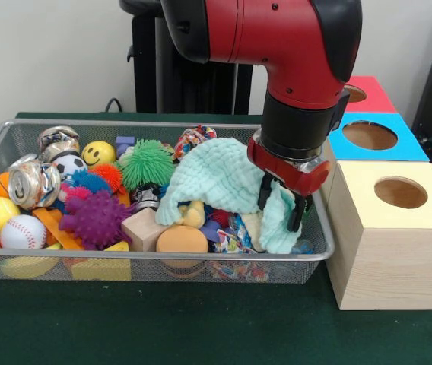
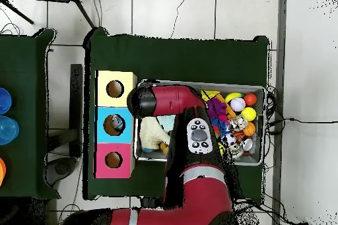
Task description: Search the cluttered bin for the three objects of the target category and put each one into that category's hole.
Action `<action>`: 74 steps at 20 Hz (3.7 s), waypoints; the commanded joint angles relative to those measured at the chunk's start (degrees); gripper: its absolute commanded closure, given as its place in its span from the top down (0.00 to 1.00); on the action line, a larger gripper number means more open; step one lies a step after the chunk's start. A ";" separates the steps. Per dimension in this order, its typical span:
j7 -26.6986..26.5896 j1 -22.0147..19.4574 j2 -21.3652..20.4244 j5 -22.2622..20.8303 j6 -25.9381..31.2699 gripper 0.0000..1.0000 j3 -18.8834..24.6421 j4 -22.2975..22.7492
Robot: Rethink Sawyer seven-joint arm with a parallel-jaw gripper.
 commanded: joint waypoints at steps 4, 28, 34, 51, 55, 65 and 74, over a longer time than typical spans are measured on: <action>-5.33 -0.22 1.75 -1.66 -0.95 1.00 5.48 -0.29; -4.79 0.41 2.13 -2.20 -1.39 0.00 4.69 -0.68; -5.11 0.10 2.09 -2.16 -1.58 0.00 4.89 -0.67; -25.17 -16.31 -9.22 -8.30 5.00 0.00 11.01 11.11; -28.43 -19.45 -8.71 -11.05 5.65 0.00 12.20 10.00; -29.92 -21.71 -7.84 -13.97 7.06 0.00 13.82 8.51; -26.90 -21.08 -7.97 -14.24 4.86 0.00 14.28 9.97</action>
